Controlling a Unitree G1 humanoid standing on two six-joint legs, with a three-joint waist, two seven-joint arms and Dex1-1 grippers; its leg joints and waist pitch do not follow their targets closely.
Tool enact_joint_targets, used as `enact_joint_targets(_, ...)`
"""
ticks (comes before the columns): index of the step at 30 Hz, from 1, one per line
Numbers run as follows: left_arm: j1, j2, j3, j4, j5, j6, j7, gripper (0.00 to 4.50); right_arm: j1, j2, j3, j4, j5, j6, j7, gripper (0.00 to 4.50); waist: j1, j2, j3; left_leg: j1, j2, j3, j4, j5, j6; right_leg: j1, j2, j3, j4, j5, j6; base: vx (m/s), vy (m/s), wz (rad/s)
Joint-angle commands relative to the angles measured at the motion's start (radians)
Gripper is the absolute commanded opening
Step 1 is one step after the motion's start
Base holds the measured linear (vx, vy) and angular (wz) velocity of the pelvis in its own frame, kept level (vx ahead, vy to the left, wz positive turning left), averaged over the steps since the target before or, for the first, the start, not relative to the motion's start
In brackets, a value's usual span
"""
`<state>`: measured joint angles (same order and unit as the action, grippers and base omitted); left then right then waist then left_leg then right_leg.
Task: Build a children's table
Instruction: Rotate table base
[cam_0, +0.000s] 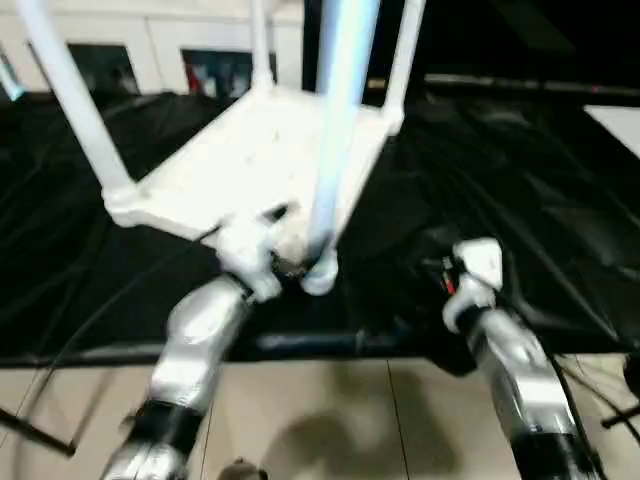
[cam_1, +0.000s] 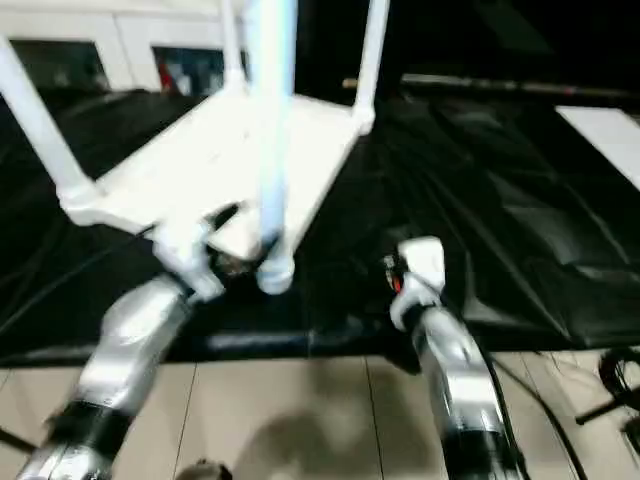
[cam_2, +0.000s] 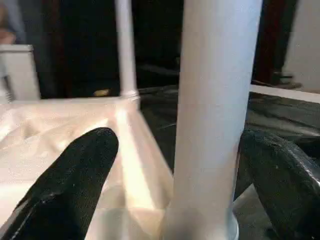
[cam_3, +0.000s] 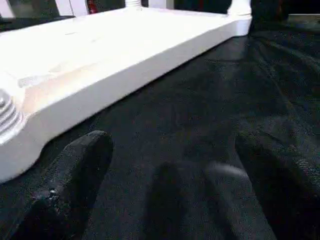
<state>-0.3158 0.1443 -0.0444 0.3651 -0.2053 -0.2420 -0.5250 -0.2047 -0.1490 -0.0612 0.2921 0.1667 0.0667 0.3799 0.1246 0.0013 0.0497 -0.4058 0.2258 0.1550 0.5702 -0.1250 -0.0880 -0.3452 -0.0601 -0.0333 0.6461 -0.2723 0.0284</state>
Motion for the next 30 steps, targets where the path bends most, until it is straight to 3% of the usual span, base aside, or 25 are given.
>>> enact_joint_targets(1,0.022,-0.002,0.031,-0.050,-0.003,-0.001,0.014,4.50,0.022,-0.001,0.002,-0.063,0.011,0.029,-0.007,4.41,-0.007,0.013,-0.061,0.041,0.007,0.004,-0.066,-0.315,-0.042,0.015,-0.056,0.028,-0.090,0.000,-0.147,0.000,0.000,0.00)
enact_joint_targets(3,0.084,-0.006,0.052,-0.105,-0.024,-0.007,0.055,4.50,0.081,-0.001,0.008,-0.137,0.002,0.065,-0.030,4.41,-0.015,0.015,-0.054,0.042,0.007,0.005,-0.070,-0.375,-0.049,0.007,-0.058,0.032,-0.101,-0.111,-0.145,0.000,0.000,0.00)
enact_joint_targets(4,0.087,-0.007,0.053,-0.107,-0.025,-0.008,0.057,4.50,0.084,0.000,0.008,-0.140,0.002,0.068,-0.031,4.41,-0.015,0.015,-0.054,0.042,0.007,0.005,-0.070,-0.375,-0.049,0.007,-0.058,0.032,-0.101,-0.111,-0.145,0.000,0.000,0.00)
enact_joint_targets(5,0.140,-0.006,0.067,-0.158,-0.043,-0.003,0.083,4.50,0.126,0.001,0.017,-0.198,-0.002,0.086,-0.042,4.41,-0.018,0.022,-0.054,0.041,0.008,0.003,-0.072,-0.379,-0.051,0.005,-0.057,0.034,-0.103,-0.128,-0.139,0.000,0.000,0.00)
enact_joint_targets(7,0.207,-0.002,0.071,-0.230,-0.046,0.018,0.101,4.50,0.167,0.009,0.020,-0.252,0.003,0.100,-0.051,4.41,-0.023,0.019,-0.053,0.036,0.005,0.004,-0.072,-0.376,-0.048,0.004,-0.053,0.035,-0.105,-0.129,-0.130,0.000,0.000,0.00)
enact_joint_targets(8,0.245,-0.007,0.073,-0.268,-0.032,0.035,0.125,4.50,0.190,0.013,0.025,-0.284,-0.008,0.105,-0.065,4.41,-0.024,0.026,-0.055,0.036,0.007,0.002,-0.072,-0.365,-0.049,0.003,-0.053,0.036,-0.101,-0.111,-0.124,0.000,0.000,0.00)
enact_joint_targets(9,0.257,-0.009,0.074,-0.280,-0.027,0.041,0.132,4.50,0.197,0.015,0.027,-0.293,-0.012,0.106,-0.069,4.41,-0.029,0.021,-0.052,0.033,0.005,0.004,-0.072,-0.365,-0.046,0.001,-0.049,0.036,-0.105,-0.111,-0.117,0.000,0.000,0.00)
enact_joint_targets(11,0.295,-0.028,0.094,-0.337,0.043,0.081,0.220,4.50,0.220,0.023,0.032,-0.342,-0.024,0.119,-0.094,4.41,-0.034,0.023,-0.052,0.034,0.004,0.005,-0.071,-0.368,-0.049,0.000,-0.047,0.038,-0.104,-0.116,-0.110,0.000,0.000,0.00)
enact_joint_targets(12,0.304,-0.034,0.102,-0.357,0.067,0.086,0.248,4.50,0.223,0.029,0.030,-0.360,-0.023,0.128,-0.106,4.41,-0.034,0.028,-0.051,0.036,0.004,0.004,-0.072,-0.372,-0.050,-0.002,-0.047,0.038,-0.105,-0.123,-0.107,0.000,0.000,0.00)
enact_joint_targets(14,0.298,-0.045,0.135,-0.373,0.125,0.090,0.347,4.50,0.225,0.039,0.029,-0.390,-0.030,0.128,-0.133,4.41,-0.042,0.027,-0.049,0.035,0.002,0.003,-0.072,-0.384,-0.053,-0.005,-0.045,0.040,-0.110,-0.155,-0.091,0.000,0.000,0.00)
enact_joint_targets(18,0.291,-0.031,0.144,-0.379,0.087,0.118,0.351,4.50,0.224,0.040,0.029,-0.392,-0.036,0.123,-0.141,4.41,-0.044,0.022,-0.049,0.033,-0.005,0.003,-0.069,-0.372,-0.055,-0.008,-0.043,0.043,-0.112,-0.178,-0.074,0.000,0.000,0.00)
enact_joint_targets(19,0.285,-0.026,0.147,-0.376,0.087,0.123,0.356,4.50,0.219,0.042,0.029,-0.389,-0.042,0.118,-0.148,4.41,-0.037,0.019,-0.047,0.008,-0.020,-0.014,-0.082,-0.414,-0.025,0.018,-0.057,0.017,-0.112,-0.246,-0.061,0.000,0.000,0.00)
enact_joint_targets(20,0.277,-0.027,0.151,-0.376,0.075,0.129,0.352,4.50,0.212,0.040,0.034,-0.384,-0.061,0.108,-0.162,4.41,-0.037,0.039,-0.047,-0.001,-0.035,-0.033,-0.093,-0.505,0.029,0.036,-0.069,-0.017,-0.135,-0.373,-0.038,0.008,0.018,0.31)
enact_joint_targets(21,0.277,-0.028,0.151,-0.377,0.075,0.130,0.352,4.50,0.212,0.039,0.034,-0.384,-0.064,0.108,-0.164,4.41,-0.048,0.036,-0.046,-0.012,-0.045,-0.041,-0.079,-0.535,0.068,0.064,-0.085,-0.037,-0.158,-0.497,-0.039,0.008,0.018,0.31)
enact_joint_targets(22,0.275,-0.030,0.153,-0.380,0.080,0.134,0.354,4.50,0.208,0.038,0.036,-0.382,-0.070,0.105,-0.171,4.41,-0.042,0.046,-0.046,0.000,-0.047,-0.038,-0.074,-0.538,0.079,0.071,-0.092,-0.048,-0.175,-0.548,-0.053,0.032,0.018,0.51)
enact_joint_targets(23,0.272,-0.029,0.151,-0.380,0.094,0.137,0.359,4.50,0.201,0.041,0.032,-0.376,-0.070,0.102,-0.177,4.41,-0.052,0.042,-0.039,-0.013,-0.054,-0.038,-0.061,-0.530,0.107,0.101,-0.098,-0.069,-0.197,-0.619,-0.069,0.059,0.026,0.59)
enact_joint_targets(24,0.270,-0.025,0.150,-0.380,0.107,0.142,0.365,4.50,0.194,0.043,0.029,-0.370,-0.070,0.102,-0.182,4.41,-0.051,0.052,-0.025,0.004,-0.058,-0.029,-0.048,-0.574,0.103,0.107,-0.104,-0.097,-0.220,-0.733,-0.071,0.059,0.026,0.59)
enact_joint_targets(25,0.269,-0.025,0.149,-0.382,0.120,0.147,0.371,4.50,0.190,0.043,0.027,-0.368,-0.070,0.104,-0.187,4.41,-0.059,0.047,-0.026,0.005,-0.059,-0.029,-0.039,-0.571,0.105,0.117,-0.108,-0.101,-0.224,-0.749,-0.076,0.066,0.043,0.62)
enact_joint_targets(26,0.266,-0.029,0.145,-0.383,0.118,0.153,0.373,4.50,0.183,0.052,0.022,-0.362,-0.064,0.095,-0.194,4.41,-0.081,0.062,-0.031,0.103,-0.018,-0.027,-0.043,-0.615,0.056,0.070,-0.066,-0.074,-0.213,-0.672,-0.105,0.027,0.028,0.32)
enact_joint_targets(27,0.265,-0.029,0.143,-0.383,0.120,0.157,0.376,4.50,0.180,0.055,0.018,-0.359,-0.057,0.097,-0.194,4.41,-0.087,0.062,-0.029,0.123,0.009,-0.052,-0.079,-0.713,0.029,0.068,-0.028,-0.067,-0.171,-0.517,-0.131,0.045,0.051,0.40)
enact_joint_targets(29,0.264,-0.028,0.139,-0.382,0.120,0.157,0.377,4.50,0.177,0.056,0.017,-0.357,-0.053,0.098,-0.193,4.41,-0.099,0.064,-0.029,0.151,0.031,-0.076,-0.103,-0.818,0.019,0.058,-0.019,-0.050,-0.133,-0.392,-0.138,0.113,0.049,0.06)
enact_joint_targets(30,0.262,-0.023,0.131,-0.378,0.121,0.158,0.374,4.50,0.173,0.060,0.015,-0.353,-0.047,0.091,-0.189,4.41,-0.110,0.060,-0.044,0.152,0.024,-0.093,-0.115,-0.759,0.093,0.072,-0.020,-0.031,-0.113,-0.239,-0.121,0.130,0.039,-0.05)
